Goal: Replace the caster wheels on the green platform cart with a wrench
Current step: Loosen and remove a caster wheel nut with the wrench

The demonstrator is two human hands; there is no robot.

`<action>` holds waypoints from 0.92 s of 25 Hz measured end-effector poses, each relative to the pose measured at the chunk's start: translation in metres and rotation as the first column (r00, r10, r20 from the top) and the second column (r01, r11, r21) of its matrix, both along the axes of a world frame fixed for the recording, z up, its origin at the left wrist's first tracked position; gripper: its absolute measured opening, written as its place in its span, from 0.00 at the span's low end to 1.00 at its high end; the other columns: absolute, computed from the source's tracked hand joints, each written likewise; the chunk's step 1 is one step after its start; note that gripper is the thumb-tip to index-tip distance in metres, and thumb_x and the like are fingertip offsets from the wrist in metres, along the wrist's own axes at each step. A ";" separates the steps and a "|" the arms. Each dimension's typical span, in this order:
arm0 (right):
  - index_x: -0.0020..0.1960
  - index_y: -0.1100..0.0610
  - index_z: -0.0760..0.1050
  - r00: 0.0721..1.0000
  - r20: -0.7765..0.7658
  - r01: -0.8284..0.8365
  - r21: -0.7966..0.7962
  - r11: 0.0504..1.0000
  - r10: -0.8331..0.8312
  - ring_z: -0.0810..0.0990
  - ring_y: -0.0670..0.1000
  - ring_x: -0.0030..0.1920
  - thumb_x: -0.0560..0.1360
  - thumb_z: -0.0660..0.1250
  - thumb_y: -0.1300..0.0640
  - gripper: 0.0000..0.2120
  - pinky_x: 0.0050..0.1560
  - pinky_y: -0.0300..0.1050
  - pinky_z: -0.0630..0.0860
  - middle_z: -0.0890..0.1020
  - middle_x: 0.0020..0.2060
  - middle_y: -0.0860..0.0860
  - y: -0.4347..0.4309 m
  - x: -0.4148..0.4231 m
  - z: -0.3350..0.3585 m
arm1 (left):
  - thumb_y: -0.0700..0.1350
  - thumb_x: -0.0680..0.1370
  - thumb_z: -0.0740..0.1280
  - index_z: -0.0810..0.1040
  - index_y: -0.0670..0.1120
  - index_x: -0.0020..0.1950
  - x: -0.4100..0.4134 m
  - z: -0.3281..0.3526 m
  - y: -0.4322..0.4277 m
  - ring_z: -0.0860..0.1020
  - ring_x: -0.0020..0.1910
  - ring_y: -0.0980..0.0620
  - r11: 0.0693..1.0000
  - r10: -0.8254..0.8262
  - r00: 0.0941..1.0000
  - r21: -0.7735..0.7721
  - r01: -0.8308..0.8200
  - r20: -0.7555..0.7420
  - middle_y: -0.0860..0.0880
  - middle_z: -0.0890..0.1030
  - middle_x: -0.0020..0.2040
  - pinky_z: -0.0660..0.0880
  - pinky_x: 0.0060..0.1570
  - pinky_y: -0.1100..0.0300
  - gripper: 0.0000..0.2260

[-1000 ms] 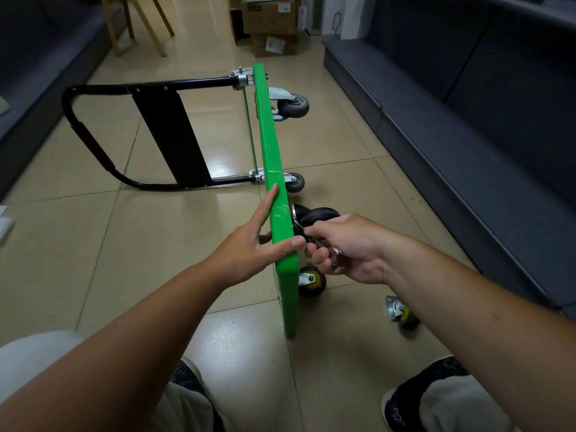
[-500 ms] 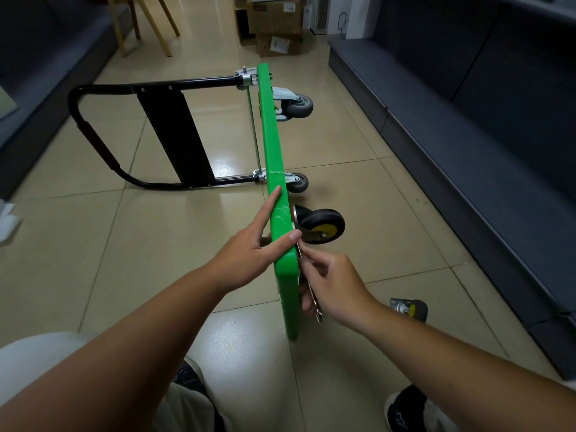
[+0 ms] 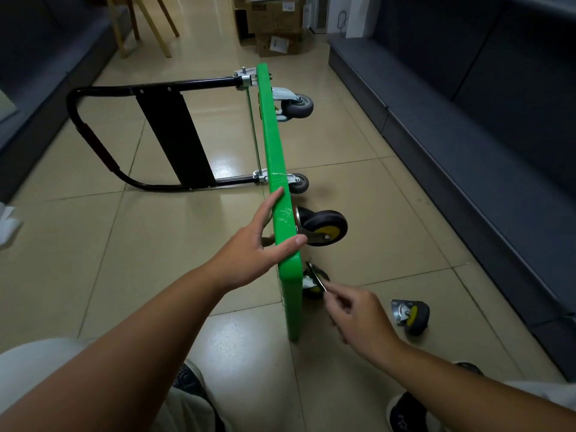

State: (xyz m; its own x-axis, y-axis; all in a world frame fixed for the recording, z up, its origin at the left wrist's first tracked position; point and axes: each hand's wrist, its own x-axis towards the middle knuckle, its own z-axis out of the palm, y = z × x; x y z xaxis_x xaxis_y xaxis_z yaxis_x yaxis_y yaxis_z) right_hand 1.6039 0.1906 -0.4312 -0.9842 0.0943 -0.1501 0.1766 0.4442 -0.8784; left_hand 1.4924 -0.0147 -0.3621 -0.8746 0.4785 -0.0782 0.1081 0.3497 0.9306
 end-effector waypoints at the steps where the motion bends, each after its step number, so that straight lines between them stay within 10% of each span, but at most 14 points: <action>1: 0.61 0.43 0.80 0.988 0.129 0.103 -0.120 0.987 -0.087 0.73 0.45 0.23 0.82 0.64 0.57 0.13 0.26 0.39 0.69 0.79 0.27 0.47 0.002 0.007 0.007 | 0.72 0.68 0.70 0.50 0.76 0.75 0.000 0.001 0.000 0.61 0.79 0.51 1.000 -0.001 1.000 -0.005 0.001 -0.006 0.57 0.61 0.80 0.72 0.69 0.39 0.41; 6: 0.49 0.58 0.80 0.882 0.368 0.412 -0.302 0.860 -0.294 0.68 0.50 0.21 0.82 0.62 0.57 0.09 0.24 0.39 0.64 0.80 0.27 0.53 -0.011 -0.031 0.070 | 0.73 0.68 0.70 0.51 0.76 0.75 0.003 0.002 0.001 0.61 0.78 0.52 1.000 -0.005 1.000 0.003 0.005 -0.001 0.63 0.61 0.76 0.71 0.69 0.39 0.41; 10: 0.51 0.57 0.78 0.896 0.415 0.315 -0.344 0.884 -0.158 0.66 0.48 0.21 0.82 0.61 0.57 0.07 0.22 0.37 0.62 0.80 0.30 0.55 -0.031 -0.053 0.108 | 0.71 0.74 0.62 0.51 0.77 0.75 0.004 -0.002 0.001 0.78 0.64 0.58 1.000 -0.018 1.000 0.019 0.018 0.015 0.64 0.69 0.72 0.78 0.62 0.44 0.32; 23: 0.56 0.59 0.81 0.987 0.145 -0.018 -0.311 0.950 0.066 0.73 0.51 0.24 0.85 0.59 0.55 0.13 0.26 0.43 0.73 0.76 0.30 0.55 -0.038 -0.039 0.085 | 0.68 0.81 0.49 0.46 0.77 0.74 0.001 -0.008 0.004 0.83 0.47 0.47 0.989 0.032 0.995 -0.139 -0.044 -0.091 0.46 0.81 0.60 0.81 0.50 0.42 0.23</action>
